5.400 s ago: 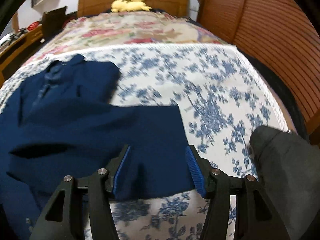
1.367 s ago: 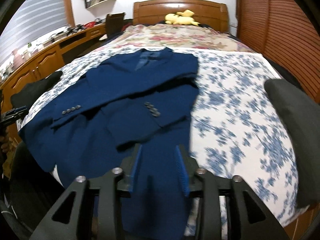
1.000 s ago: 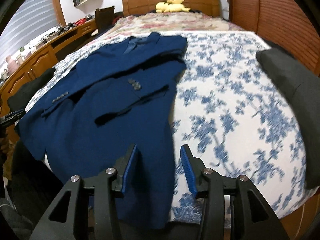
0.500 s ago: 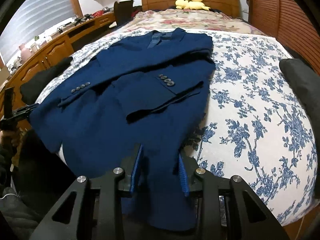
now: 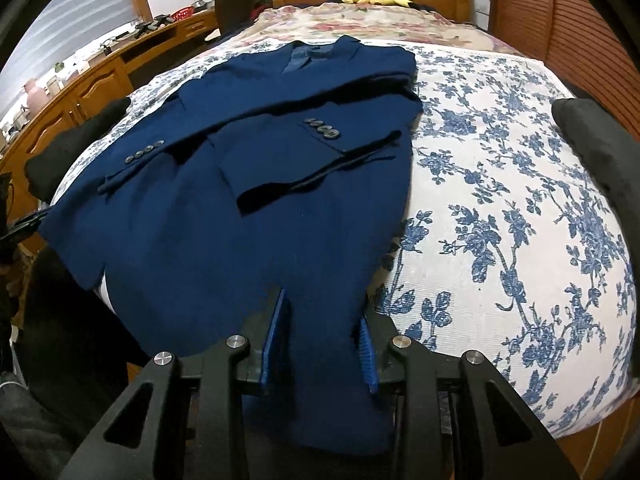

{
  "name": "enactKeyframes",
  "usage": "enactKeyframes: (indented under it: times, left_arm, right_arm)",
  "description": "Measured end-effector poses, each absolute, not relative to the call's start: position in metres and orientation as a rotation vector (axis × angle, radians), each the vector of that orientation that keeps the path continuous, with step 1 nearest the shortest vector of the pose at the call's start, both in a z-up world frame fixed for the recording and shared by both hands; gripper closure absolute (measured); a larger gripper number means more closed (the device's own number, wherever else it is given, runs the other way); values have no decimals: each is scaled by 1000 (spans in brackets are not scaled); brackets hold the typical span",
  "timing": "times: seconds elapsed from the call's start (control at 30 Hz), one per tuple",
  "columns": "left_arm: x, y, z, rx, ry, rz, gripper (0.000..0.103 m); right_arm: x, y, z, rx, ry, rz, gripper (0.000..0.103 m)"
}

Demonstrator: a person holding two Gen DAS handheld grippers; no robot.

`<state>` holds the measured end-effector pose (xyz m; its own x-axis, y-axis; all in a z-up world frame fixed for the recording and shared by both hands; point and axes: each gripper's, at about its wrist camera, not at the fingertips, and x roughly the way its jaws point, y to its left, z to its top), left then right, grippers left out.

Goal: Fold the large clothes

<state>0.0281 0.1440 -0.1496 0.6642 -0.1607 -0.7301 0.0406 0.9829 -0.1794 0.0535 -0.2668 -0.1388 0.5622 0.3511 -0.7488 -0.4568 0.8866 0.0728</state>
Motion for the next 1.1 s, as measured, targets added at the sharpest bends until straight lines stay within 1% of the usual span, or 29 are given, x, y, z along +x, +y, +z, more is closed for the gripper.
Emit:
enactKeyframes:
  times: [0.23,0.3,0.33,0.37,0.4,0.43,0.47,0.63,0.87,1.1]
  left_arm:
    - [28,139,-151,-136,839,-121,66]
    - [29,138,-151,-136,837,-125,73]
    - [30,138,-150,-137,837,-125,80]
    - [31,137,-149,-130,840,-103,87]
    - [31,138,-149,-125,845,-87,90]
    - [32,137,-147,-114,845,-76,95]
    - [31,136,-144,-110,832,-79,98]
    - [30,134,-112,-102,738,-74,100]
    - [38,130,-61,-108,619,-104,100]
    - [47,116,-4,-87,500,-132,101]
  right_arm:
    - [50,-266,-142,-146,834,471,68]
    - [50,-266,-143,-146,835,475,68]
    - [50,-266,-143,-148,835,477,68]
    - [50,-266,-142,-149,830,477,71]
    - [48,-265,-140,-153,805,468,80]
    - [45,-264,-137,-158,779,468,95]
    - [43,-263,-135,-158,758,483,95]
    - [42,-263,-116,-109,665,534,97]
    - [45,-267,-70,-30,521,575,98]
    - [37,-263,-22,-21,414,591,98]
